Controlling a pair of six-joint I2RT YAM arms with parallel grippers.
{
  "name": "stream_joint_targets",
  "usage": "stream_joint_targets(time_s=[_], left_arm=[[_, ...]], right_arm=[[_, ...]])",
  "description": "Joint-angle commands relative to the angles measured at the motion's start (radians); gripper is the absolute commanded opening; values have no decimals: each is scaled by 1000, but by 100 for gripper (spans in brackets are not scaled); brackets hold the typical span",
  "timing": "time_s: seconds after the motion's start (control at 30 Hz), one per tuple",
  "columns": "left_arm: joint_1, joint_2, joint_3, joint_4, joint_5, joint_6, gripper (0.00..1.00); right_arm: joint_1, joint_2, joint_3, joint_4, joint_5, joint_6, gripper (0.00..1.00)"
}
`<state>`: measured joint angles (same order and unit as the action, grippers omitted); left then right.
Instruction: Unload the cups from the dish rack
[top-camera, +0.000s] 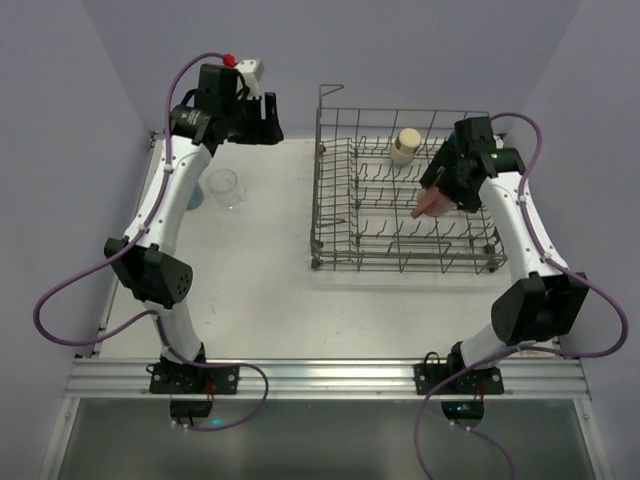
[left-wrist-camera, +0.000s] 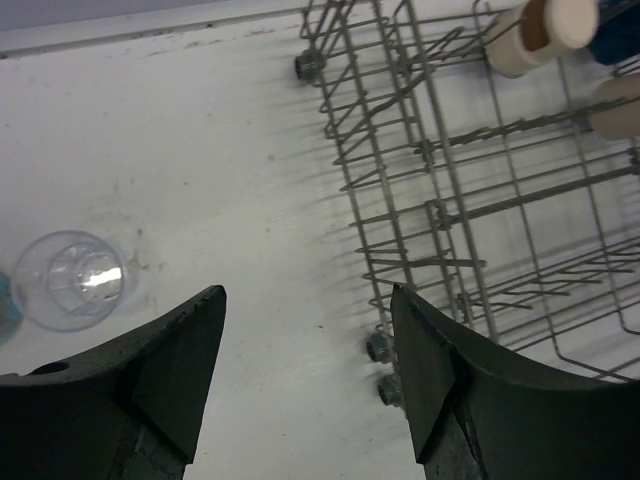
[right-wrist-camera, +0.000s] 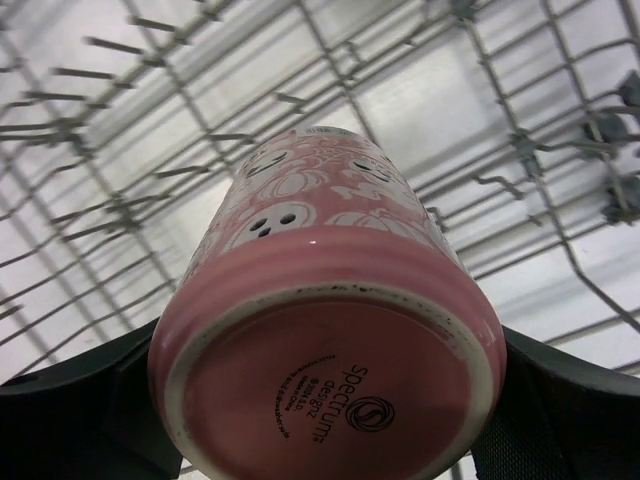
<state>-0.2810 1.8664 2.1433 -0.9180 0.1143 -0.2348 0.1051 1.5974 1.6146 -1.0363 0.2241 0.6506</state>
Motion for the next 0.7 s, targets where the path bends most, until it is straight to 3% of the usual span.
stream_joint_targets(time_s=[0.0,0.17,0.23,0.37,0.67], left_arm=[[-3,-62,18,57,241,-41,71],[-3,-110,-63,207,511,-138,72],[-3,-150,-166,296,602,-242,72],[-6,-220,-377,654,813,-517,69],[-83,-250,-614,1241,964,-952,70]], right_arm=[[11,-126,-8,234,-153,10,0],[7,-203,-36,312,-219,32,0],[-2,-229,-59,361,-245,44,0],[-15,-299,-90,447,-321,78,0],[-47,-412,-219,623,-443,139,0]])
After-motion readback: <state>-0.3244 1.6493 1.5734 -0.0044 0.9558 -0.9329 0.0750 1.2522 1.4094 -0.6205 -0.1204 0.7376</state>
